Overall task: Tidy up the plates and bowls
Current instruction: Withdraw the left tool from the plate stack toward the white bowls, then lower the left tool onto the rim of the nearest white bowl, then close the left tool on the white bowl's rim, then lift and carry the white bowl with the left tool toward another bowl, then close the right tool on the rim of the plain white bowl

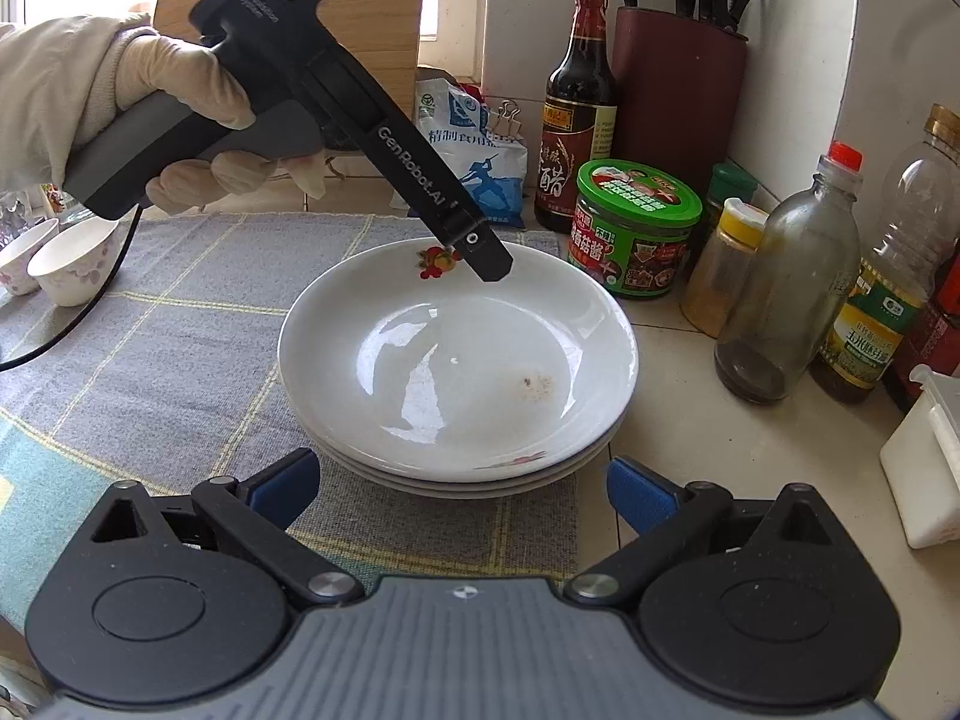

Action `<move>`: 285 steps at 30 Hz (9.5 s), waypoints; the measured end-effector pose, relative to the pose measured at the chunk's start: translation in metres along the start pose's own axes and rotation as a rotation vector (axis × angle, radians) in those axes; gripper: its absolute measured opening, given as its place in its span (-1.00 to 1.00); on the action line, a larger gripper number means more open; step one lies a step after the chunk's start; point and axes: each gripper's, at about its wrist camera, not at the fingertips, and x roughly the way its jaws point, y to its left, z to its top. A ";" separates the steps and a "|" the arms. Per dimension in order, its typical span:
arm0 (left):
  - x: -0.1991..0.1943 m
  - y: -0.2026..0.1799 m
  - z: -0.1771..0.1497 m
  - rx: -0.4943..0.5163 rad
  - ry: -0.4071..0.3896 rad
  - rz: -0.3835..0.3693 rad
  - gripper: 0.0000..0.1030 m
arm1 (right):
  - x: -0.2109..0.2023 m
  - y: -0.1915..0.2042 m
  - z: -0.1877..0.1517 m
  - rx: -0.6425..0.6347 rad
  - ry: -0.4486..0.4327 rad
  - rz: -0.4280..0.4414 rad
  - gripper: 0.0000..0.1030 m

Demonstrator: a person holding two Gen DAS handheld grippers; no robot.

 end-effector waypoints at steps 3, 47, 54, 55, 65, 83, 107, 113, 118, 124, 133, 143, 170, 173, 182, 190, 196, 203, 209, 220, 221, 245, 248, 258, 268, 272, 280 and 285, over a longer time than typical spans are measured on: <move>-0.022 -0.002 -0.006 -0.029 -0.042 0.020 0.57 | -0.003 0.000 0.003 -0.003 -0.011 -0.005 1.00; -0.233 0.032 -0.294 -0.462 -0.157 0.336 0.71 | 0.004 0.269 0.003 -0.285 0.050 0.283 1.00; -0.258 0.049 -0.331 -0.515 -0.147 0.397 0.71 | 0.009 0.309 0.004 -0.323 0.060 0.333 1.00; -0.261 0.052 -0.337 -0.524 -0.141 0.409 0.71 | 0.010 0.314 0.005 -0.330 0.058 0.344 1.00; -0.283 0.077 -0.379 -0.587 -0.096 0.469 0.71 | 0.039 0.375 0.013 -0.367 0.075 0.424 1.00; -0.281 0.101 -0.390 -0.592 -0.098 0.402 0.71 | 0.048 0.394 0.004 -0.388 0.045 0.482 1.00; -0.260 0.137 -0.384 -0.488 -0.033 0.314 0.71 | 0.042 0.408 0.017 -0.412 -0.157 0.428 1.00; -0.257 0.144 -0.384 -0.470 -0.011 0.284 0.67 | 0.039 0.408 0.017 -0.417 -0.169 0.429 0.82; -0.253 0.145 -0.382 -0.465 0.006 0.238 0.30 | 0.039 0.407 0.019 -0.412 -0.160 0.428 0.69; -0.247 0.145 -0.377 -0.441 0.036 0.170 -0.10 | 0.038 0.407 0.019 -0.410 -0.158 0.426 0.68; -0.241 0.149 -0.375 -0.421 0.082 0.130 -0.13 | 0.037 0.406 0.019 -0.398 -0.158 0.431 0.68; -0.241 0.143 -0.371 -0.389 0.090 0.125 -0.12 | 0.026 0.404 0.022 -0.390 -0.159 0.421 0.68; -0.176 0.077 -0.272 -0.156 0.056 -0.040 -0.12 | -0.009 0.303 0.001 -0.254 -0.129 0.172 0.68; -0.169 0.072 -0.263 -0.137 0.056 -0.052 -0.12 | -0.009 0.295 -0.001 -0.244 -0.123 0.152 0.68; -0.152 0.065 -0.250 -0.102 0.069 -0.077 -0.12 | -0.005 0.280 -0.003 -0.218 -0.099 0.128 0.68; -0.143 0.062 -0.247 -0.097 0.079 -0.086 -0.12 | 0.000 0.275 -0.007 -0.197 -0.072 0.124 0.68; -0.138 0.060 -0.247 -0.099 0.085 -0.091 -0.12 | 0.001 0.273 -0.010 -0.185 -0.059 0.126 0.68; -0.138 0.060 -0.246 -0.105 0.076 -0.097 -0.12 | 0.001 0.269 -0.009 -0.161 -0.063 0.144 0.75; -0.149 0.061 -0.247 -0.107 0.011 -0.057 0.36 | -0.004 0.271 -0.009 -0.171 -0.094 0.152 1.00; -0.197 0.060 -0.270 -0.163 -0.128 0.083 0.72 | -0.011 0.275 0.001 -0.210 -0.051 0.123 1.00; -0.200 0.060 -0.273 -0.169 -0.134 0.101 0.72 | -0.010 0.275 0.002 -0.213 -0.041 0.115 1.00; -0.204 0.088 -0.326 -0.549 -0.219 0.411 0.77 | 0.017 0.281 0.064 -0.334 -0.020 0.242 1.00; -0.197 0.088 -0.323 -0.534 -0.200 0.450 0.77 | 0.025 0.277 0.076 -0.328 -0.008 0.265 1.00; -0.177 0.092 -0.315 -0.466 -0.178 0.520 0.77 | 0.057 0.265 0.120 -0.317 0.008 0.304 1.00; -0.162 0.103 -0.315 -0.464 -0.173 0.501 0.76 | 0.087 0.276 0.145 -0.356 0.034 0.360 1.00; -0.159 0.106 -0.314 -0.459 -0.180 0.493 0.76 | 0.099 0.287 0.151 -0.375 0.057 0.387 1.00; -0.154 0.109 -0.311 -0.438 -0.179 0.492 0.76 | 0.125 0.298 0.163 -0.370 0.104 0.439 1.00; -0.152 0.109 -0.310 -0.439 -0.185 0.488 0.74 | 0.141 0.304 0.171 -0.374 0.128 0.463 1.00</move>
